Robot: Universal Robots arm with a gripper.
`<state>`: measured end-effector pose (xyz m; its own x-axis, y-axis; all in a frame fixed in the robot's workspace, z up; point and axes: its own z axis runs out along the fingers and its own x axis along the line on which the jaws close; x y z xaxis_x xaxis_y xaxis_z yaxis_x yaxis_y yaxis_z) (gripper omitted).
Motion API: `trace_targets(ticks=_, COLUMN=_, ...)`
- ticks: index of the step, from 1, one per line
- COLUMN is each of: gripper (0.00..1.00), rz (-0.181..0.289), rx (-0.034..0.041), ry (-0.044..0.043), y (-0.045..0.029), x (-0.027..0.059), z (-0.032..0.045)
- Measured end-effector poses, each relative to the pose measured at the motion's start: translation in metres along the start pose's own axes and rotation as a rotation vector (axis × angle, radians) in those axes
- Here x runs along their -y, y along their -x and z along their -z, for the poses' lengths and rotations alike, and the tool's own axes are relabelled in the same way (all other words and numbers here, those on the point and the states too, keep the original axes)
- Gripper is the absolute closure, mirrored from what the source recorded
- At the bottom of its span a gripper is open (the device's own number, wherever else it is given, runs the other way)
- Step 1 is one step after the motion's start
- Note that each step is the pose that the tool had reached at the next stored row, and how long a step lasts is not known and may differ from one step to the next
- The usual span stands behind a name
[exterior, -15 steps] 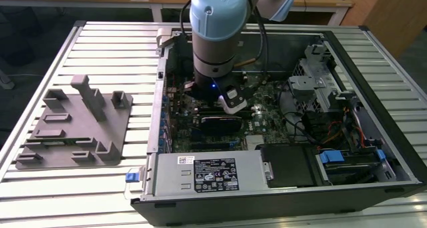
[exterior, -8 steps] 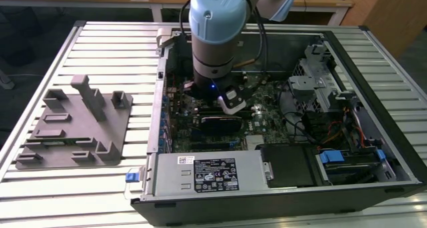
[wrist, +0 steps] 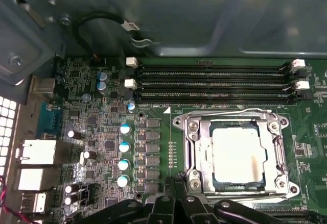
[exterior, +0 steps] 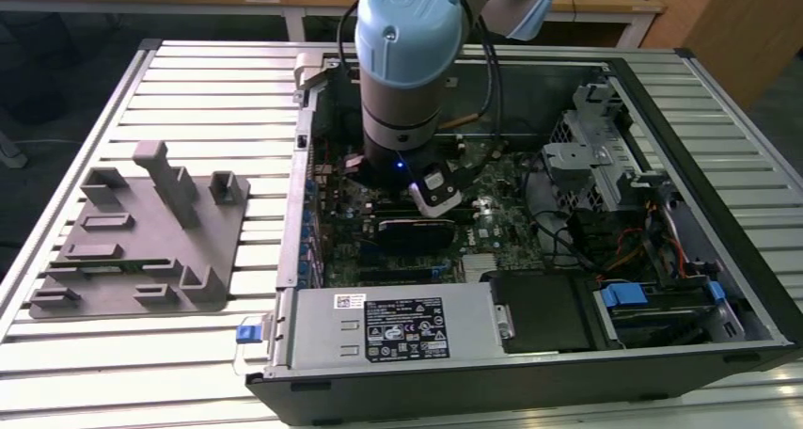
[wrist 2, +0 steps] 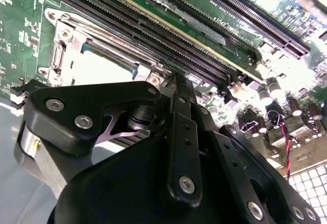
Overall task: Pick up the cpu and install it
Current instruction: 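Install the second cpu locking lever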
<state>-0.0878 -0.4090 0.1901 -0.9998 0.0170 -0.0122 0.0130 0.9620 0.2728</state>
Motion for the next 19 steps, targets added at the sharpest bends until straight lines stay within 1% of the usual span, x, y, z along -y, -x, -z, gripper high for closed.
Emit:
trace_targets(ticks=2, gripper=0.89, rz=0.0, rx=0.0001, ry=-0.0135, y=-0.0001, x=0.0, z=0.0)
trace_targets(ticks=3, gripper=0.89, rz=0.0, rx=0.0002, ry=-0.0163, y=-0.0002, x=0.0001, z=0.0)
trace_targets(ticks=6, gripper=0.89, rz=0.0, rx=0.0002, ry=-0.0165, y=-0.0002, x=0.0, z=0.0003)
trace_targets(ticks=10, gripper=0.89, rz=0.0, rx=0.0006, ry=-0.0154, y=-0.0001, x=-0.0012, z=0.003)
trace_targets(ticks=11, gripper=0.89, rz=0.0, rx=0.0003, ry=-0.0154, y=-0.0001, x=-0.0032, z=0.0084)
trace_targets(ticks=15, gripper=0.89, rz=0.0, rx=0.0003, ry=-0.0154, y=0.0, x=-0.0062, z=0.0167)
trace_targets(ticks=19, gripper=0.89, rz=0.0, rx=0.0003, ry=-0.0159, y=0.0001, x=-0.0096, z=0.0272)
